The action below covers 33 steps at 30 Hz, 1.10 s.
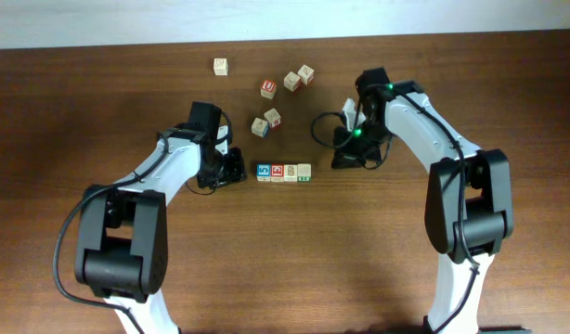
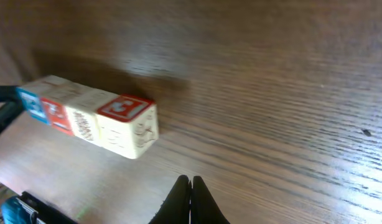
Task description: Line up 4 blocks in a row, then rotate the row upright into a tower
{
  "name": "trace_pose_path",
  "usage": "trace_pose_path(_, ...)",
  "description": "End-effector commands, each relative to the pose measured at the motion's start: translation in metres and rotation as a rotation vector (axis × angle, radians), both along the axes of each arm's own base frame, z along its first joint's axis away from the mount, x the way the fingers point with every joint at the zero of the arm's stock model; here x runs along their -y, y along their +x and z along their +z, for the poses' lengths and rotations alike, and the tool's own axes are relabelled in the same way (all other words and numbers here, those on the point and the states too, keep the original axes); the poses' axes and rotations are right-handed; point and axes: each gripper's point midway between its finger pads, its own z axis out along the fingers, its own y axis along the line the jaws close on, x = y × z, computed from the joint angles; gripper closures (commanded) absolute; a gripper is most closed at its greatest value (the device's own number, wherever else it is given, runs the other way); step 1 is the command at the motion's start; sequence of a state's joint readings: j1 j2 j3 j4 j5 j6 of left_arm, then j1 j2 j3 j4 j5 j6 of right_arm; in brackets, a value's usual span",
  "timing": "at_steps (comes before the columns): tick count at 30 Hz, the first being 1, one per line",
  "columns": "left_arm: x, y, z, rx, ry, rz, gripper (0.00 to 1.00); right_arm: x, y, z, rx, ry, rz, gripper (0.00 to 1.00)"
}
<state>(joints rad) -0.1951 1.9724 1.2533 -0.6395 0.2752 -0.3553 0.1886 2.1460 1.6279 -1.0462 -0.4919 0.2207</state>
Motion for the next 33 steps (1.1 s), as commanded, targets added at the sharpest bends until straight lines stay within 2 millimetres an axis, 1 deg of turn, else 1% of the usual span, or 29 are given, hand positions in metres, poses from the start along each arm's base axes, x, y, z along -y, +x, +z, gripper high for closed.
trace_pose_path(1,0.007,0.004,-0.001,0.015,-0.026,-0.019,0.66,0.003,0.001,0.001,-0.003,0.013,-0.019,0.96)
trace_pose_path(4,0.008,0.009,0.002,0.034,-0.029,-0.024,0.71,0.002,0.004,-0.001,-0.011,0.013,-0.066,0.96)
trace_pose_path(5,0.010,0.013,0.006,0.051,-0.029,-0.051,0.73,0.001,0.006,-0.004,-0.011,0.014,-0.087,0.95)
trace_pose_path(7,0.009,0.019,0.015,0.077,0.002,-0.106,0.75,0.000,0.002,-0.017,-0.028,0.014,-0.130,0.96)
trace_pose_path(10,0.006,0.020,0.018,0.083,0.025,-0.126,0.77,-0.007,-0.005,-0.031,-0.023,0.036,-0.113,0.96)
trace_pose_path(12,0.009,0.020,0.018,0.096,0.025,-0.166,0.79,-0.012,-0.002,-0.031,0.002,0.041,-0.090,0.95)
trace_pose_path(16,0.016,0.017,0.018,0.100,0.025,-0.199,0.80,-0.020,0.002,-0.030,0.037,0.050,-0.072,0.95)
trace_pose_path(21,0.025,0.016,0.018,0.114,0.030,-0.234,0.81,-0.024,0.005,-0.029,0.054,0.056,-0.065,0.96)
trace_pose_path(24,0.025,0.017,0.019,0.118,0.032,-0.233,0.83,-0.025,0.007,-0.029,0.061,0.058,-0.063,0.96)
trace_pose_path(28,0.026,0.019,0.019,0.124,0.031,-0.232,0.83,-0.033,0.007,-0.029,0.079,0.062,-0.046,0.96)
trace_pose_path(31,0.026,0.020,0.019,0.131,0.029,-0.229,0.84,-0.033,0.008,-0.028,0.082,0.063,-0.046,0.96)
trace_pose_path(33,0.027,0.020,0.019,0.129,0.029,-0.228,0.87,-0.033,0.008,-0.028,0.082,0.064,-0.046,0.96)
